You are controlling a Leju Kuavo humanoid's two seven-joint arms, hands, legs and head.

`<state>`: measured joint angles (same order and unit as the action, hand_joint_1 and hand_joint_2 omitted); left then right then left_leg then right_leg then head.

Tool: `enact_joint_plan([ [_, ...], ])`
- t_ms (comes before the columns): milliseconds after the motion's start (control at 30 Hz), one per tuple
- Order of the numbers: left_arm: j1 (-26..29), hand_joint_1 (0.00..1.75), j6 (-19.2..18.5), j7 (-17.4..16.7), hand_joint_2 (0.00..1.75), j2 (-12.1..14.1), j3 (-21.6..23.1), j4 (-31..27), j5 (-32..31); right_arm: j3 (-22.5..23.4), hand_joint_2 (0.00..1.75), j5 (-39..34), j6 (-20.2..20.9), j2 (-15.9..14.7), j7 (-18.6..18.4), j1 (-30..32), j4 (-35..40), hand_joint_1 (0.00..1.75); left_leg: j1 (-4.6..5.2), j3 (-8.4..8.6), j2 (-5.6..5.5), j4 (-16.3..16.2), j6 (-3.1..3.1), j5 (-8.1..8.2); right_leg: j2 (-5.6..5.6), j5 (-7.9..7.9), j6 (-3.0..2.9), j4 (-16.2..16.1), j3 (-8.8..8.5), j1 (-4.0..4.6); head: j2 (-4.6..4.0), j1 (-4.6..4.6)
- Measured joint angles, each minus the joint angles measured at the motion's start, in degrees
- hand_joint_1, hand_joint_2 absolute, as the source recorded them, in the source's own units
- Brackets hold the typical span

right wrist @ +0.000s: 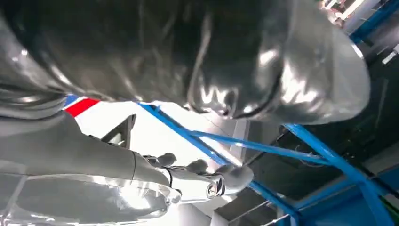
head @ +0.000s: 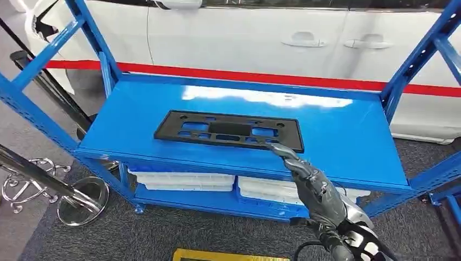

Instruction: Take the parts from the cabinet and place them on the table.

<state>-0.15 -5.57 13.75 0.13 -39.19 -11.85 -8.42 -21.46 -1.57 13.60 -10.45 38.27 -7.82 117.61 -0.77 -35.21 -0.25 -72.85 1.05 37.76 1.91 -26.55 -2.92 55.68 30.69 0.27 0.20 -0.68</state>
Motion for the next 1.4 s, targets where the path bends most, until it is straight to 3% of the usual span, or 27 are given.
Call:
enact_joint_plan([
  [33,0.1,0.0,0.0,0.0,0.0,0.0,0.0,0.0,0.0,0.0,0.0,0.0,0.0,0.0,0.0,0.0,0.0,0.0,0.01,-0.6,0.0,0.0,-0.13,-0.79,0.36,-0.25,0.02,0.0,-0.32,0.02,0.0,0.0],
  [133,0.1,0.0,0.0,0.1,0.0,0.0,-0.1,0.0,0.0,0.0,0.0,0.3,0.0,0.0,-0.1,0.1,0.0,0.0,0.32,2.1,-0.12,13.2,-1.32,-12.48,0.88,-1.8,0.18,-0.3,-3.13,0.22,0.0,0.02],
  [167,0.2,0.0,0.0,0.1,0.0,0.2,-0.2,0.0,0.0,0.0,0.0,0.5,0.0,0.0,-0.1,0.3,-0.1,0.0,0.69,2.55,-0.25,15.4,-1.92,-13.93,0.93,-2.14,0.28,-0.4,-3.32,0.06,0.0,0.11],
  [200,0.0,0.0,0.1,0.1,0.0,0.2,-0.2,0.0,-0.1,0.0,0.0,0.6,0.0,0.0,-0.1,0.6,-0.2,0.0,0.85,1.98,-0.23,16.3,-1.88,-12.47,1.17,-2.15,0.49,-0.4,-3.19,0.15,0.0,-0.04],
  [300,0.2,0.0,0.2,0.1,0.0,0.4,-0.3,0.0,-0.2,0.0,0.0,0.7,0.0,0.0,-0.1,1.2,-0.3,0.0,0.98,2.71,-0.19,17.3,-2.47,-13.33,1.32,-2.76,1.66,-0.9,-3.38,0.09,0.0,-0.04],
  [333,0.1,0.0,0.2,0.0,0.0,0.3,-0.3,0.0,-0.2,0.0,0.0,0.7,0.3,0.0,-0.2,1.2,-0.3,0.0,-0.02,3.21,0.0,18.2,-2.61,-13.51,1.15,-3.46,1.99,-0.7,-3.56,0.35,0.0,-0.07],
  [367,0.1,0.0,0.2,0.0,0.0,0.3,-0.3,0.0,-0.5,0.0,0.0,0.7,1.0,-0.1,-0.9,1.3,-0.4,0.0,0.07,3.64,-0.03,18.5,-2.74,-13.43,-0.27,-4.38,2.49,0.8,-3.18,0.36,0.0,0.02],
  [433,0.0,0.0,0.2,-0.2,0.0,0.3,-0.4,0.0,-0.8,-0.5,0.0,0.3,2.4,-0.1,-3.2,1.3,-1.4,0.0,0.04,3.93,0.09,18.4,-3.16,-12.99,-1.25,-8.36,3.07,9.1,1.43,-0.23,0.0,0.0],
  [500,0.0,0.0,0.2,-0.3,0.0,0.3,-0.4,0.0,-1.3,-1.8,0.0,-0.1,3.8,-0.1,-6.3,1.3,-3.8,0.0,0.03,4.15,0.24,18.3,-3.02,-12.5,-1.37,-10.47,3.58,17.1,6.61,-0.82,0.0,0.0],
  [533,0.0,0.0,0.2,-0.4,0.0,0.3,-0.5,0.0,-1.5,-2.9,1.75,0.0,4.2,-0.1,-8.7,0.8,-5.8,0.0,-0.04,4.33,0.26,18.0,-2.86,-12.11,-1.48,-9.23,3.84,18.1,8.1,-1.12,0.0,0.0],
  [567,0.0,0.0,0.1,-0.4,0.0,0.2,-0.5,0.0,-1.8,-3.9,1.75,0.4,4.2,-0.1,-10.5,-0.4,-7.8,0.0,-0.13,4.59,0.31,17.8,-2.71,-11.72,-1.62,-6.66,4.0,16.0,7.75,-1.33,0.0,-0.02],
  [633,-0.2,0.0,-0.2,-0.5,0.0,0.1,-0.5,0.0,-2.2,-6.6,1.75,1.1,3.6,0.1,-13.1,-3.2,-12.7,0.0,-0.37,5.69,0.37,17.6,-2.27,-10.95,-1.85,0.09,4.16,6.5,4.05,-1.65,0.0,0.0],
  [667,-0.4,0.0,-0.3,-0.5,0.0,0.1,-0.5,0.0,-2.4,-7.9,1.75,1.5,3.1,0.5,-13.6,-4.5,-14.7,0.0,-0.45,6.06,0.35,17.6,-1.91,-10.6,-1.96,1.33,4.11,2.8,2.71,-1.67,0.0,-0.02],
  [700,-0.5,0.0,-0.3,-0.4,0.0,0.1,-0.6,0.0,-2.6,-9.4,1.75,1.7,2.3,0.9,-14.4,-5.9,-17.4,0.0,-0.31,6.12,0.22,17.6,-1.43,-10.44,-1.88,1.09,3.88,2.5,2.4,-0.95,0.0,0.02],
  [733,-0.5,0.0,-0.4,-0.5,0.0,0.1,-0.6,0.0,-2.8,-10.6,1.75,2.1,1.5,1.5,-14.9,-7.0,-19.1,0.0,-0.32,5.8,0.24,17.6,-0.93,-10.57,-1.89,0.43,3.18,1.3,1.99,-1.03,0.0,-0.04],
  [800,-0.6,0.0,-0.5,-0.5,0.0,0.0,-0.6,0.0,-3.4,-13.2,1.75,5.0,-0.7,3.2,-16.2,-8.9,-22.2,0.0,-0.52,5.87,0.54,18.2,-0.2,-10.69,-1.52,0.51,2.55,1.4,2.33,-0.61,-0.02,-0.02],
  [867,-0.9,0.0,-0.7,-0.5,0.0,0.0,-0.6,0.0,-3.9,-15.8,1.75,8.9,-3.2,4.8,-17.5,-11.1,-24.8,0.0,-0.7,5.73,0.53,17.2,0.47,-9.49,-1.49,0.75,1.73,0.5,1.69,-0.99,0.0,0.0],
  [933,-1.0,0.0,-0.9,-0.5,0.0,0.0,-0.5,0.0,-4.3,-18.5,1.75,11.4,-5.3,6.2,-18.4,-13.5,-27.2,0.0,-0.69,2.27,0.5,10.0,0.58,-5.83,-1.53,0.61,1.13,0.5,1.54,-0.91,-0.02,-0.04],
  [967,-1.0,0.0,-0.9,-0.5,0.0,0.0,-0.5,0.0,-4.5,-20.1,1.75,13.0,-6.3,6.9,-18.9,-14.5,-28.3,0.0,-0.61,-1.06,0.48,3.7,0.72,-3.32,-1.57,0.48,0.91,0.5,1.51,-0.72,0.0,-0.04],
  [1000,-1.0,0.0,-0.9,-0.5,0.0,0.0,-0.5,0.0,-4.8,-21.1,1.75,14.3,-7.1,7.5,-19.4,-14.9,-29.0,0.0,-0.61,-3.21,0.49,-0.1,0.76,-2.2,-1.58,0.4,0.79,0.5,1.46,-0.56,0.0,-0.04],
  [1033,-0.9,0.0,-0.9,-0.5,0.0,0.0,-0.5,0.0,-4.8,-22.0,1.75,16.0,-8.1,8.0,-20.0,-15.4,-29.7,0.0,-0.6,-4.57,0.48,-2.0,0.68,-2.47,-1.56,0.3,0.64,0.5,1.3,-0.41,0.0,-0.04],
  [1067,-0.8,0.0,-0.9,-0.5,0.0,0.0,-0.5,0.0,-5.2,-23.2,1.75,19.4,-10.1,8.7,-20.8,-16.0,-30.5,0.0,-0.55,-4.41,0.48,-0.8,0.5,-4.07,-1.5,0.19,0.52,0.5,1.09,-0.27,0.0,-0.04],
  [1100,-0.8,0.0,-0.9,-0.5,0.0,0.0,-0.5,0.0,-5.3,-24.2,1.75,23.5,-12.5,9.3,-21.8,-16.8,-31.0,0.0,-0.52,-3.21,0.48,2.6,0.28,-6.57,-1.38,0.05,0.49,0.5,0.87,-0.17,-0.02,-0.04],
  [1167,-0.9,0.0,-0.9,-0.6,0.0,0.0,-0.6,0.0,-5.5,-26.5,1.75,32.7,-18.0,10.5,-24.2,-18.7,-32.0,0.0,-0.38,1.41,0.46,13.4,-0.48,-12.86,-1.08,-0.36,0.64,0.5,0.15,-0.07,0.0,-0.04],
  [1233,-1.0,0.0,-0.9,-0.8,0.0,-0.1,-0.6,0.0,-5.8,-28.9,1.75,37.8,-21.2,11.4,-25.8,-20.1,-33.3,0.0,0.1,3.06,0.24,17.0,-0.97,-12.84,-0.8,-0.54,1.09,0.5,0.3,0.26,0.0,-0.04],
  [1333,-1.1,0.0,-0.9,-0.9,0.0,-0.1,-0.6,0.0,-6.3,-31.4,1.75,44.4,-24.9,12.3,-28.0,-20.4,-35.6,0.0,0.23,2.93,0.06,17.1,-1.32,-12.5,-1.02,-0.46,1.7,0.2,0.35,0.11,0.0,-0.04],
  [1400,-1.1,0.0,-0.9,-0.9,0.0,-0.3,-0.6,0.0,-6.7,-32.2,1.75,47.9,-27.6,12.7,-29.9,-20.8,-37.2,0.0,-0.44,3.46,0.14,17.9,-1.9,-12.81,-1.17,-1.85,2.5,1.6,0.61,0.27,0.0,0.0],
])
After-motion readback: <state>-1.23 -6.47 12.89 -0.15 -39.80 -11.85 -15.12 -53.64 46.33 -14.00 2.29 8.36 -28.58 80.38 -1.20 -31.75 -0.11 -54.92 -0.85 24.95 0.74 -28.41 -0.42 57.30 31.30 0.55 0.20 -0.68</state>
